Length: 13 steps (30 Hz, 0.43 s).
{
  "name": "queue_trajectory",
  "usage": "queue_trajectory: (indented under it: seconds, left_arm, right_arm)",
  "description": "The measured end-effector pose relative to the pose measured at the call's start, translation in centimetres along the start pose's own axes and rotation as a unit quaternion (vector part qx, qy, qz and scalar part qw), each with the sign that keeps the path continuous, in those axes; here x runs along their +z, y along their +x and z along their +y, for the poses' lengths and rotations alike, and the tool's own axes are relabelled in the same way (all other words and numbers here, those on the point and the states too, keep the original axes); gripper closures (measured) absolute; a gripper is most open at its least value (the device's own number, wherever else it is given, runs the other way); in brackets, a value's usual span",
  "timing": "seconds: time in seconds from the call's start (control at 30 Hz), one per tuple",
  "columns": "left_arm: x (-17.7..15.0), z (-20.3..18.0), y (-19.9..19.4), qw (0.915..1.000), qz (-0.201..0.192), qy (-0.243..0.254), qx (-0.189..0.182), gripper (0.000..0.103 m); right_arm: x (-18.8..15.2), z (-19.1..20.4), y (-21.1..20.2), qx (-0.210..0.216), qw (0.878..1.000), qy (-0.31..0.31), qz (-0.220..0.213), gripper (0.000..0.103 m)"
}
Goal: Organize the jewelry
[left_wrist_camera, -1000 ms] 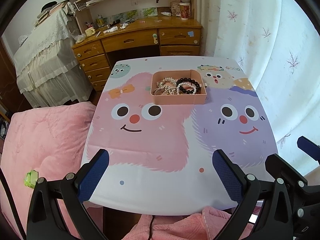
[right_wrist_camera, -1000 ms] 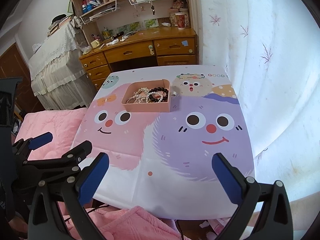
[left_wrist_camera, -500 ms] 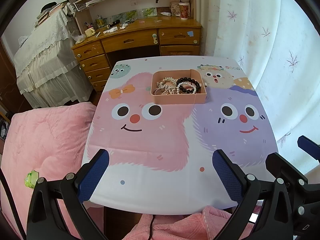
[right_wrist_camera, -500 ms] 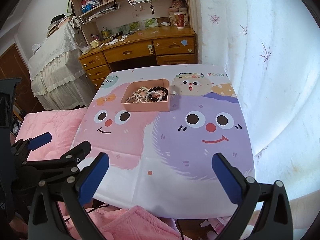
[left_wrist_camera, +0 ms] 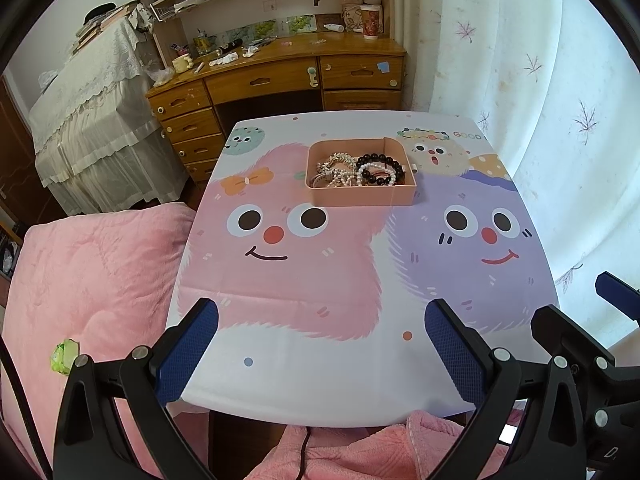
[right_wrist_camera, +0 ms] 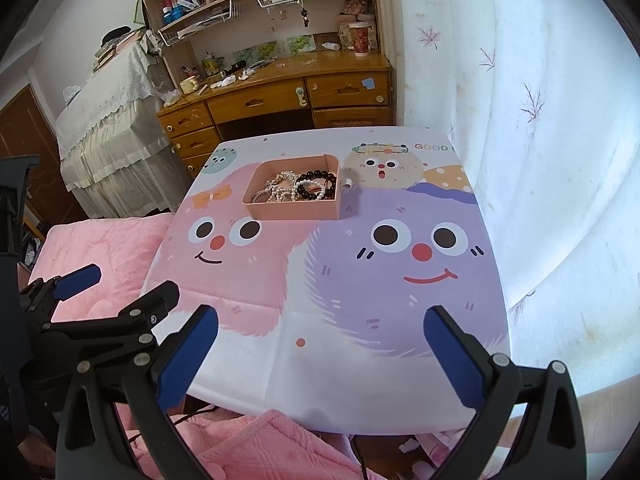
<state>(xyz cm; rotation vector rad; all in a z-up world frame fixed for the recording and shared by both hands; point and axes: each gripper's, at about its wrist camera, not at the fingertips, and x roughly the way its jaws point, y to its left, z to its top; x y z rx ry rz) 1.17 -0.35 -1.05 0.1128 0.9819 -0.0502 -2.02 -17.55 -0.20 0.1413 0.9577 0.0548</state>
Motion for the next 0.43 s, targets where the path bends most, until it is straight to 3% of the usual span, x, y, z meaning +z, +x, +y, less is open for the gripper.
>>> queue_trajectory:
  seconds: [0.43]
  left_arm:
    - [-0.06,0.21,-0.07,1.0,-0.001,0.0,0.002,0.001]
  right_arm:
    - [0.0,-0.02,0.0,0.0,1.0,0.0,0.0,0.0]
